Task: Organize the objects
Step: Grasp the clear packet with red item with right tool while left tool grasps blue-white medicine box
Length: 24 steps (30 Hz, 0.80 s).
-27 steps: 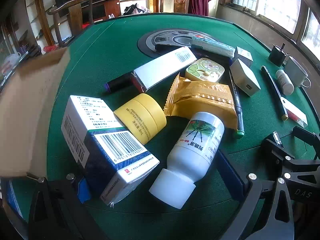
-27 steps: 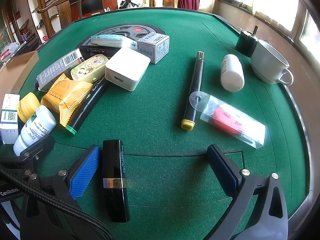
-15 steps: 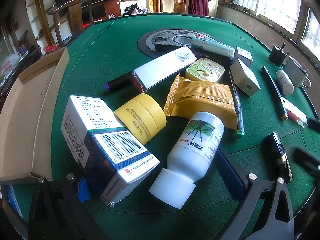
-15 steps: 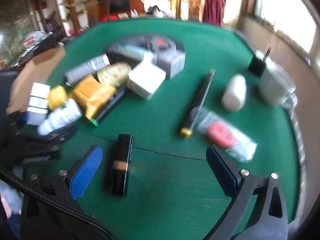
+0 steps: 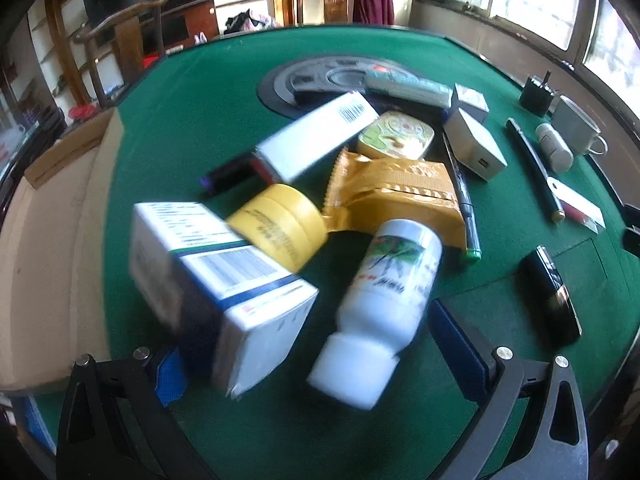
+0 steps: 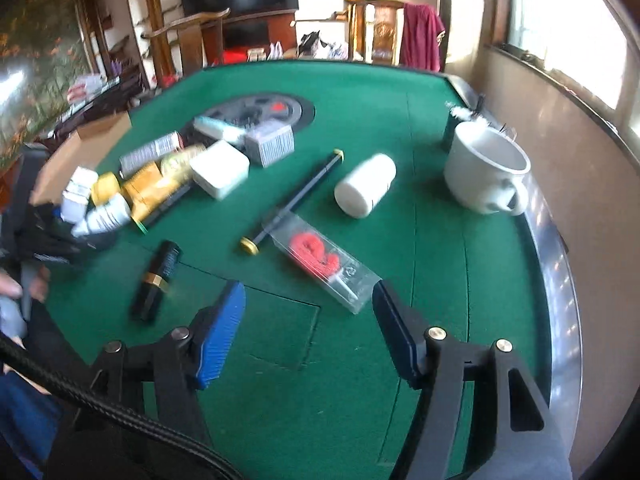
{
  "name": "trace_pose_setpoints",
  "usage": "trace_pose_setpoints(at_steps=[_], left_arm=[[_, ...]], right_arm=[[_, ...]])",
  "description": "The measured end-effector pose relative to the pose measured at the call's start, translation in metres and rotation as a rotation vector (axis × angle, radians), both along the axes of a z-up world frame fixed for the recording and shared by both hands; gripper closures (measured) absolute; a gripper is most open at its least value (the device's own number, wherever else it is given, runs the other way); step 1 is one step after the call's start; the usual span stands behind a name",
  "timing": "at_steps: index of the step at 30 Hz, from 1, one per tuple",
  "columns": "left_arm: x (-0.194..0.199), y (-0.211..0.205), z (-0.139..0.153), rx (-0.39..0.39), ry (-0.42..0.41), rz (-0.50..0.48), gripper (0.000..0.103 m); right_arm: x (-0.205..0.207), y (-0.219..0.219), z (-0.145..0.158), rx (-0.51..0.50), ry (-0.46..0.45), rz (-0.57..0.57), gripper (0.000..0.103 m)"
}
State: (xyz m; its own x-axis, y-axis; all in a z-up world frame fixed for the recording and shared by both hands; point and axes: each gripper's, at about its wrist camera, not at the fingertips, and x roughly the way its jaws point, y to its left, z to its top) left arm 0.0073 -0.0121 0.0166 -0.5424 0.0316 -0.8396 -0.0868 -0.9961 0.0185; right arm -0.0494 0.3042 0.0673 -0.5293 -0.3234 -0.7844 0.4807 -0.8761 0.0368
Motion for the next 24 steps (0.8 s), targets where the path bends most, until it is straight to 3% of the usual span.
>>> trace_pose_setpoints(at_steps=[5,10,15,18,20,24], left_arm=[[0.018,-0.01,0.022,-0.037,0.047,-0.098,0.001],[0.029,-0.023,0.039,0.03,0.053,-0.195,0.001],[0.026,-0.023,0.042,-0.057,0.063,-0.254,0.002],[0.021,-0.039,0.039,0.021,0.027,-0.218,0.005],[0.016,-0.044,0.035,0.06,0.018,-0.159,0.008],[0.004,-0.068,0.035,0.218,0.007,0.031,0.008]], right_arm=[[-0.022,-0.007,-0.005,0.074,0.029,0.049,0.038],[-0.053,-0.012,-0.022,0.055,-0.075,0.103,0.038],[-0.05,-0.022,-0.032,0.103,-0.058,0.107,0.037],[-0.035,-0.027,-0.029,0.112,-0.062,0.086,0.078],[-0.023,-0.032,-0.029,0.143,-0.049,0.061,0.078],[-0.008,-0.035,-0.03,0.132,-0.051,0.023,0.078]])
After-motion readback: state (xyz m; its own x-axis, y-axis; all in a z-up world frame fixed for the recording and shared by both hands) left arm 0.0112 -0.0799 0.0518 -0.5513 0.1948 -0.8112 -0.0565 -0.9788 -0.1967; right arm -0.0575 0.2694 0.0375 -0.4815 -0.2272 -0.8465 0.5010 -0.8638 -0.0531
